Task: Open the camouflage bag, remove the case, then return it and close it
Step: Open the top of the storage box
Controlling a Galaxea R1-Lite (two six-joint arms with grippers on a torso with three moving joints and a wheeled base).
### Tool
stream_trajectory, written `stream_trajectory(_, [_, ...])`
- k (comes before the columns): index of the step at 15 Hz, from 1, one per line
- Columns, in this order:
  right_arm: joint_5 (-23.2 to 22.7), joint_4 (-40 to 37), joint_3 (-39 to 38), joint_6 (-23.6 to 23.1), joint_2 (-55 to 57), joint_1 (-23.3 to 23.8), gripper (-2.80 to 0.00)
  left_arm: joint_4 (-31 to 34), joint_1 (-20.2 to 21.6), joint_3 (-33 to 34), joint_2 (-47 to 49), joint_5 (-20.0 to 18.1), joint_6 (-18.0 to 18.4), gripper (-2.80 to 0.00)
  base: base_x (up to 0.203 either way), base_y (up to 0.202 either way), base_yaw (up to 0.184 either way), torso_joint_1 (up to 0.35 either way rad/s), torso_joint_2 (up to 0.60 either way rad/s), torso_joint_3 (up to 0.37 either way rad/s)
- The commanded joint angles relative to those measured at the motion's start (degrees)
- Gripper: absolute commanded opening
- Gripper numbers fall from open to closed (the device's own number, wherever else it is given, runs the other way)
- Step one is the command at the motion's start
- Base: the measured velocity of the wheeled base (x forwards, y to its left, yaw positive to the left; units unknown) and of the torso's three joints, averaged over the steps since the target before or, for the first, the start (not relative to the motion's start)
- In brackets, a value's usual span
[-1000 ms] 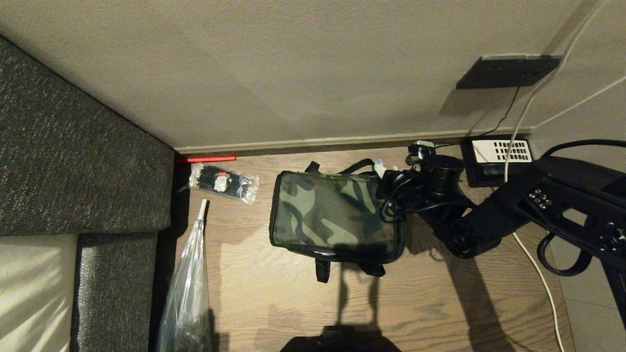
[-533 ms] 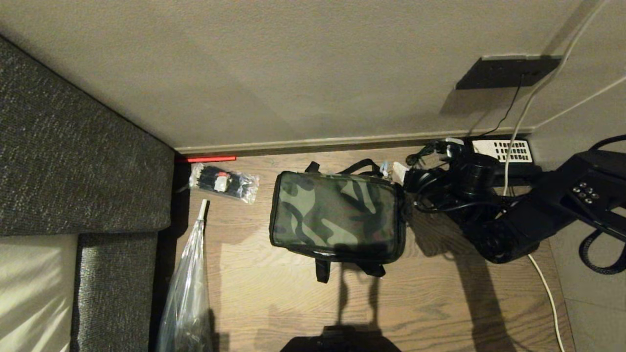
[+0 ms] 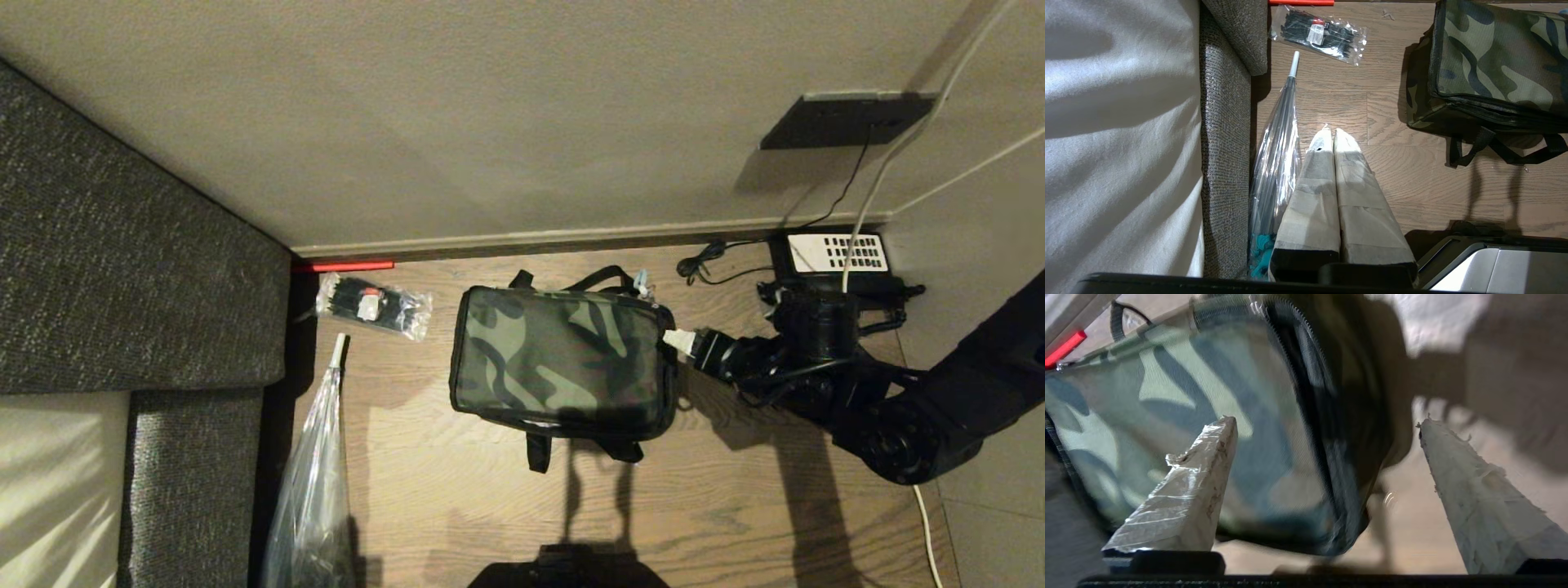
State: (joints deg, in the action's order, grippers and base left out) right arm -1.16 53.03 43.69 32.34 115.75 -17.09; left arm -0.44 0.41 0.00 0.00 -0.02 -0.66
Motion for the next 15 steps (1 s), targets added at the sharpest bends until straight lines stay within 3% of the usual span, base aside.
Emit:
stream_trajectory(1, [-3.5, -3.9, 2.0, 4.6, -0.7, -0.7, 0.0, 0.0, 0.0, 0.1, 0.0, 0.0, 0.0, -2.8, 0.0, 0.0, 0.0, 0.0, 0.0, 0.0])
stream_trajectory(6, [-8.0, -8.1, 6.2, 10.8, 1.2, -1.8, 0.0, 0.0, 0.0, 0.1, 0.0, 0.0, 0.0, -2.8, 0.0, 0.0, 0.0, 0.0, 0.0, 0.0])
stream_trajectory(15, [-8.5, -8.9, 10.5, 10.3, 6.6, -2.6, 0.0, -0.1, 0.0, 0.1, 0.0, 0.0, 0.0, -2.8, 0.0, 0.0, 0.0, 0.0, 0.0, 0.0])
